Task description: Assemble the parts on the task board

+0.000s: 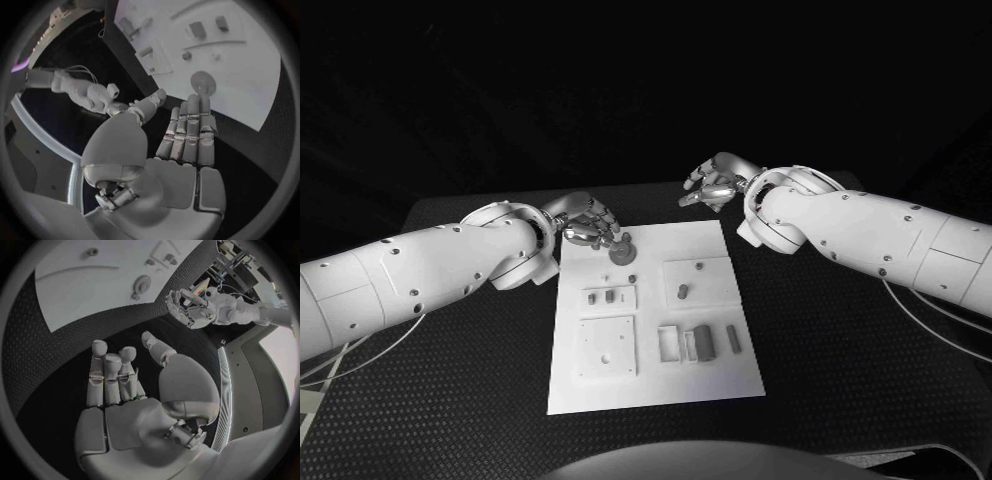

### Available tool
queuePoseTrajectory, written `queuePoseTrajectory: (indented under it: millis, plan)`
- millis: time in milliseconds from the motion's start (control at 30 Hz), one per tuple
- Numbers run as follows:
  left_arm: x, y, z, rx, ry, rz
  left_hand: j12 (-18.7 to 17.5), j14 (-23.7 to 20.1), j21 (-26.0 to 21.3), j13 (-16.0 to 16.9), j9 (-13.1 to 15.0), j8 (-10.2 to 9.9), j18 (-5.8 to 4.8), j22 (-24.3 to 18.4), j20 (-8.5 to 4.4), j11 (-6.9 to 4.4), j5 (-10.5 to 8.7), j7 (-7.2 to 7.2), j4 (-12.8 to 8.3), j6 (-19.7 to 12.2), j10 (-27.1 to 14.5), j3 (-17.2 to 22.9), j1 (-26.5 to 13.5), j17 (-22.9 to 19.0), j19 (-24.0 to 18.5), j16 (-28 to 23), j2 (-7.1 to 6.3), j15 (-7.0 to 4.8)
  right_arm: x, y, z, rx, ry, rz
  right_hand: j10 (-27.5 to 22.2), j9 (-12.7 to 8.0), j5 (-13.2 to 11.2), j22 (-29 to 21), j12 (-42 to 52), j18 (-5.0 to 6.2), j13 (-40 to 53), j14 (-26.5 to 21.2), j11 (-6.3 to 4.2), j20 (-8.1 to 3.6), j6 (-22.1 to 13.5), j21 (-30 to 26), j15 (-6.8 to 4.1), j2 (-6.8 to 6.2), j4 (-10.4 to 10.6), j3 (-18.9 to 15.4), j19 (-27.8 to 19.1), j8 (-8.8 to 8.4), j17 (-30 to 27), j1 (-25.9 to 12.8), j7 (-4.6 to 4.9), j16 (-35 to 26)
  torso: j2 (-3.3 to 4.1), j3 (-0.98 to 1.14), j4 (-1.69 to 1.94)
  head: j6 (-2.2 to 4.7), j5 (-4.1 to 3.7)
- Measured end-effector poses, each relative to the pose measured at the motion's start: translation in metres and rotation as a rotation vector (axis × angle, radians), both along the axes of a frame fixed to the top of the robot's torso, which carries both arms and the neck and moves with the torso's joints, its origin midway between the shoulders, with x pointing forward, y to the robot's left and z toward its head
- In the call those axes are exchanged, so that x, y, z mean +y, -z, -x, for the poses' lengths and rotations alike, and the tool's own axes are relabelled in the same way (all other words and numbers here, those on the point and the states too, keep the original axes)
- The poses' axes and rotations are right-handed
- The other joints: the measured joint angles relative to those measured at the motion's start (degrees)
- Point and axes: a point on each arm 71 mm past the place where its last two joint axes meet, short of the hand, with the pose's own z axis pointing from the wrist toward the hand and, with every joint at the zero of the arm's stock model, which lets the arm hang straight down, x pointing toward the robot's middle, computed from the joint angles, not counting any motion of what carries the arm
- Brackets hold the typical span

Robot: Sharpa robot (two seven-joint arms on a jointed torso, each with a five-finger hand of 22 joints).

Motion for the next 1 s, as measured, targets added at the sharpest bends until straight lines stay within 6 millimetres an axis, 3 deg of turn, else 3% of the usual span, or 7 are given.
queuePoseTrajectory:
  millis: [200,400,533,600,733,900,1000]
  plan:
    - [-0.015,0.002,0.002,-0.141,0.104,-0.122,-1.7,0.2,-0.5,-1.2,-0.2,-0.1,0.0,-0.8,-0.11,-0.33,0.0,-0.15,0.2,-0.4,-0.6,-1.1,-0.7,0.8,0.5,-0.4,-2.01,-0.19,-0.008,0.0,-0.004,-0.019,0.018,-0.029,-0.6,0.0,0.0,0.0,-0.3,-0.3,-0.4,-0.9,0.02,0.52,0.1,-0.6,0.31,0.0,0.0,0.0,-0.8,0.37,-0.3,0.0,0.12,-0.2,0.0,0.0,-0.02,0.3,0.01]
    - [-0.029,0.009,0.006,-0.215,0.184,-0.205,-1.3,-1.5,-1.9,-1.3,0.4,2.7,0.01,-1.7,0.66,-0.47,0.0,1.12,0.0,4.8,4.4,-0.6,1.1,1.2,-0.3,-2.3,-0.34,0.65,-0.01,-0.003,-0.007,-0.037,0.015,-0.121,-7.7,-0.1,0.2,-2.0,-9.9,-0.77,-6.5,-9.2,1.76,2.95,-1.3,-7.9,2.24,0.41,-1.0,1.8,-10.3,0.37,-5.4,-0.4,1.43,-10.1,0.01,-0.03,0.01,0.47,0.01]
    - [-0.035,0.011,0.006,-0.258,0.224,-0.255,-1.3,-1.7,-2.1,-1.5,0.2,3.1,0.02,-2.2,0.82,-0.84,0.0,1.0,0.0,6.1,6.3,0.3,2.7,1.6,-0.4,-3.2,0.38,0.83,-0.007,-0.004,-0.008,-0.046,0.002,-0.182,-9.0,-0.1,0.4,-5.5,-19.9,-2.24,-14.1,-14.8,2.54,5.09,-2.3,-14.8,5.11,0.56,-1.6,3.2,-17.5,0.33,-11.4,-1.3,1.28,-21.4,0.03,-0.01,0.01,0.48,0.0]
    - [-0.038,0.012,0.006,-0.278,0.243,-0.277,-1.7,-1.6,-2.1,-1.8,-0.1,3.3,0.02,-2.4,0.8,-0.85,0.0,0.85,0.1,6.9,7.3,0.4,3.1,2.1,-0.4,-3.4,0.28,0.81,-0.007,-0.005,-0.009,-0.051,-0.002,-0.213,-10.2,-0.1,0.5,-7.5,-25.9,-3.54,-18.8,-17.7,3.77,6.35,-3.7,-18.7,8.25,0.46,-2.2,3.8,-21.9,-0.52,-15.3,-1.4,2.02,-28.8,0.03,0.0,0.01,0.49,0.0]
    - [-0.042,0.016,0.009,-0.295,0.276,-0.31,-2.4,1.0,-1.5,-2.1,-0.5,3.3,0.01,-2.2,-0.02,-0.94,0.0,0.77,0.1,7.6,8.6,0.4,3.1,3.5,2.3,-3.0,0.28,-0.4,-0.009,-0.005,-0.011,-0.047,0.002,-0.264,-14.8,0.1,0.5,-9.7,-34.1,-6.62,-25.8,-22.2,6.42,8.26,-4.8,-24.8,13.06,0.68,-2.7,3.5,-31.0,-0.45,-20.6,-1.6,1.73,-39.5,0.03,0.0,0.03,0.58,-0.08]
    - [-0.048,0.028,0.014,-0.293,0.305,-0.333,-3.4,2.8,-1.0,-2.7,-1.2,3.3,0.0,-2.1,-0.89,-1.16,0.57,0.97,0.1,8.2,9.8,0.4,3.3,5.0,4.0,-3.0,0.5,-1.12,-0.013,-0.004,-0.013,-0.037,0.016,-0.294,-15.7,0.2,0.5,-10.2,-40.2,-7.96,-31.4,-25.7,7.87,9.2,-5.3,-28.0,15.84,1.06,-2.1,2.6,-36.3,0.18,-24.3,-2.0,1.59,-46.4,0.03,-0.03,0.1,0.94,-0.1]
    - [-0.051,0.034,0.015,-0.292,0.314,-0.341,-4.3,4.3,-0.4,-3.1,-1.7,3.3,0.01,-1.8,-1.38,-1.39,0.57,0.98,0.1,8.2,10.0,0.4,3.3,6.3,5.6,-2.5,0.5,-1.6,-0.011,-0.004,-0.013,-0.032,0.014,-0.305,-14.3,0.2,0.5,-9.7,-42.2,-7.96,-34.2,-25.6,8.23,9.4,-5.6,-28.3,15.99,1.18,-1.7,2.1,-36.6,0.66,-25.7,-1.8,1.58,-48.4,0.03,-0.04,0.13,1.08,-0.14]
